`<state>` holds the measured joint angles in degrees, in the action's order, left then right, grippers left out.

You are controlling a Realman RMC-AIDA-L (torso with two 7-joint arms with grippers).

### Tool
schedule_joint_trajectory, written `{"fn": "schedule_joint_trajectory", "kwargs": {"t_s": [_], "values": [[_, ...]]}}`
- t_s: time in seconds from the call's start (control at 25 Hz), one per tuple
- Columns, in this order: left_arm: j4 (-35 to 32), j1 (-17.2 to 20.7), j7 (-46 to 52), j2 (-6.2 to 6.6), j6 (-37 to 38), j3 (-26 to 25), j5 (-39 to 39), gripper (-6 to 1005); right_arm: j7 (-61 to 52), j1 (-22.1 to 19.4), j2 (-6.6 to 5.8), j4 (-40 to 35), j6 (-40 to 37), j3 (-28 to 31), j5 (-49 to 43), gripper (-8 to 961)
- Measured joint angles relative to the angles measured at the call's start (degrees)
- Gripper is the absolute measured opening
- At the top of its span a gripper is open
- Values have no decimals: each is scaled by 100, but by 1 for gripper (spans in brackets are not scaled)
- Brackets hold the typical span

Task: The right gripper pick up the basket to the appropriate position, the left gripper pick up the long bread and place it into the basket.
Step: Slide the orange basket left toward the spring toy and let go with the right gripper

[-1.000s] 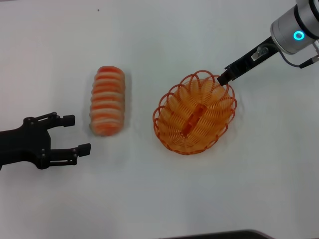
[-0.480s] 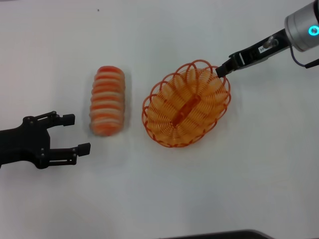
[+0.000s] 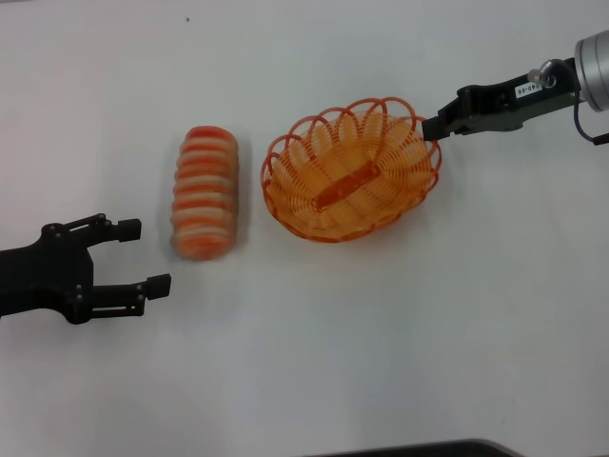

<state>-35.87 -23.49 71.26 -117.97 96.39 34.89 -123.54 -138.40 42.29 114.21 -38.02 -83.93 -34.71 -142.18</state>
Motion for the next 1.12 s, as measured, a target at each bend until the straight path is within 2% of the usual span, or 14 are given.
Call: {"fn": "schedule_joint_trajectory", "kwargs": {"t_s": [0.44, 0.68, 0.84, 1.12], "values": [[-17, 4, -7, 19, 16, 17, -18, 918, -580, -80, 148, 93, 402, 139, 113, 90], [-17, -3, -7, 28, 32, 0, -25, 918, -661, -87, 167, 93, 506, 184, 119, 114], [-17, -7, -11, 29, 37, 0, -25, 918, -662, -141, 229, 103, 683, 218, 147, 129], [-17, 9, -16, 29, 39, -10, -31, 918, -688, -169, 236, 114, 637, 205, 318, 157]]}}
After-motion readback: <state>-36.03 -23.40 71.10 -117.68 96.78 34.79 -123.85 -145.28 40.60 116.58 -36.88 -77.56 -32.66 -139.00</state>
